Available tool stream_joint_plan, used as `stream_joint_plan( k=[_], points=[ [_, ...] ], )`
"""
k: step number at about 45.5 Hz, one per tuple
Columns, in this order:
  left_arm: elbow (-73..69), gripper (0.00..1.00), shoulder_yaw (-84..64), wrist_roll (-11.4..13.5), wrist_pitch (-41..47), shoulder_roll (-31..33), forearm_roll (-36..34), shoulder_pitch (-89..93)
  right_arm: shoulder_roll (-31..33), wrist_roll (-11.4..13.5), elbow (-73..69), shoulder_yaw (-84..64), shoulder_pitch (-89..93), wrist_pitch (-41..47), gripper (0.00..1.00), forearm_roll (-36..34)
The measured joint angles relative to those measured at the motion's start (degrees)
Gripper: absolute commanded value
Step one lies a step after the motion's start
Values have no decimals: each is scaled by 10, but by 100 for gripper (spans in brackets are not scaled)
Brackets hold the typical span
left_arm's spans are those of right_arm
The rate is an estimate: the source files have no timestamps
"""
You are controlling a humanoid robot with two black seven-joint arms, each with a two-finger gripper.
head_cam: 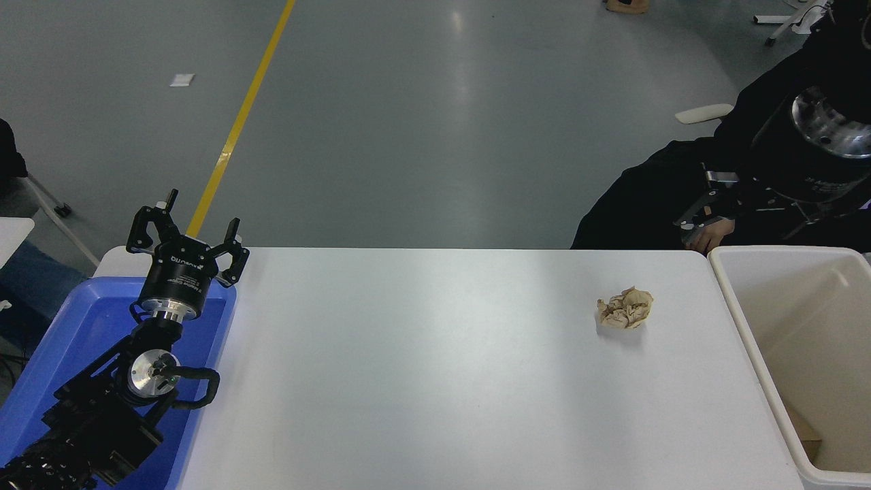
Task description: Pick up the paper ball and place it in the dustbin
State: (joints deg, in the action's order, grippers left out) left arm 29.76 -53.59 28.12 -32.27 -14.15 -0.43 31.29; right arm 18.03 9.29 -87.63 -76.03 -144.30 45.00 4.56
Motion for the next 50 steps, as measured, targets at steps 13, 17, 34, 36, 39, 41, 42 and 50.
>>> stream_joint_plan(
  k=[13, 17, 34, 36, 39, 41, 42, 50],
  points=[
    [0, 98, 0, 0, 0, 0, 0, 0, 0, 0, 0, 0, 1, 0, 100, 0],
    [0, 98, 0, 0, 0, 0, 0, 0, -1, 0, 0, 0, 1, 0, 100, 0],
    [0, 98, 0, 0, 0, 0, 0, 0, 0, 0, 0, 0, 1, 0, 100, 0],
    [0, 98, 0, 0, 0, 0, 0, 0, 0, 0, 0, 0, 1, 0, 100, 0],
    [0, 98, 0, 0, 0, 0, 0, 0, 0, 0, 0, 0, 1, 0, 100, 0],
    [0, 98, 0, 0, 0, 0, 0, 0, 0, 0, 0, 0, 2, 0, 100, 0],
    [0, 98, 0, 0, 0, 0, 0, 0, 0, 0, 0, 0, 3, 0, 100, 0],
    [0, 98, 0, 0, 0, 0, 0, 0, 0, 0, 0, 0, 12, 0, 100, 0]
  ],
)
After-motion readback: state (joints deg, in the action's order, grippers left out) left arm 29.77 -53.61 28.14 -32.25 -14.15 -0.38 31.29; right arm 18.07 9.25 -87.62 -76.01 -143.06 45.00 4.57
